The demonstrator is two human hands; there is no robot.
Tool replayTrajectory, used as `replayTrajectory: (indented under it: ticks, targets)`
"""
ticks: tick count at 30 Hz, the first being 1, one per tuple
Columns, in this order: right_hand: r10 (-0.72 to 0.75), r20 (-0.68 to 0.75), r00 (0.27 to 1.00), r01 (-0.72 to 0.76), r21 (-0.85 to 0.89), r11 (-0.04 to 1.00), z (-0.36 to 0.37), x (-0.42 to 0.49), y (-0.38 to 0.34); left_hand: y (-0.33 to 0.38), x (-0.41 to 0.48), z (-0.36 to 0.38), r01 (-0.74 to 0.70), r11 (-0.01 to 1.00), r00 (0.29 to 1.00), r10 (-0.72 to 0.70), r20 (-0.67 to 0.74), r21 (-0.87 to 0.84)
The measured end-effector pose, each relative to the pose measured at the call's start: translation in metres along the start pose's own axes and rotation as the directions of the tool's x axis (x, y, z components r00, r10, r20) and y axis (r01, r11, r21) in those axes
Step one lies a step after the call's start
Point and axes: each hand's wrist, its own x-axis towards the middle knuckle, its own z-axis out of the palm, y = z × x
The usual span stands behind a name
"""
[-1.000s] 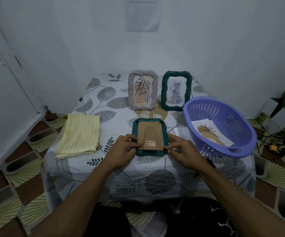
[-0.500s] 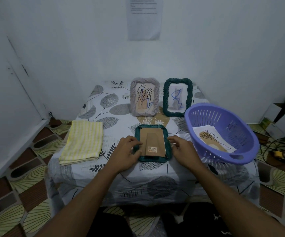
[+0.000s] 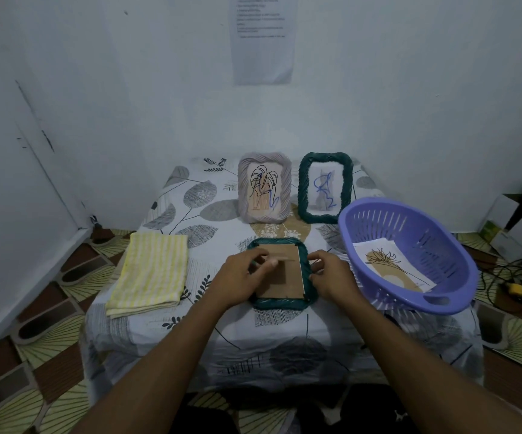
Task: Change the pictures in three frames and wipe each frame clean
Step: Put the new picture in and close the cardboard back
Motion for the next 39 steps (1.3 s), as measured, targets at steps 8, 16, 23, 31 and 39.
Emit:
replayTrajectory:
  ticks: [8, 16, 23, 31, 39]
  targets:
    - [0.201, 0.205, 0.958, -0.287, 0.648, 0.706, -0.013, 0.003, -0.021, -0.007, -0.002, -0.008, 0.084, 0.968, 0.996, -0.071, 0.061, -0.237]
    - [0.000, 0.188, 0.982, -0.157, 0.820, 0.550, -0.020, -0.012, -0.060, 0.014, 0.001, -0.014, 0.225, 0.906, 0.974, -0.207, 0.088, -0.358]
    - [-0.218, 0.096, 0.971, 0.111, 0.627, 0.771, -0.026, -0.021, -0.076, 0.033, -0.002, -0.019, 0.274, 0.621, 0.962, -0.185, 0.202, -0.735]
    - [0.173, -0.040, 0.984, -0.091, 0.724, 0.684, -0.002, -0.017, -0.051, 0.023, -0.015, -0.013, 0.267, 0.057, 0.939, -0.241, 0.246, -0.962]
    - [0.077, 0.059, 0.995, -0.091, 0.855, 0.510, -0.006, -0.016, -0.056, 0.008, -0.017, -0.016, 0.257, 0.259, 0.951, -0.241, 0.195, -0.931]
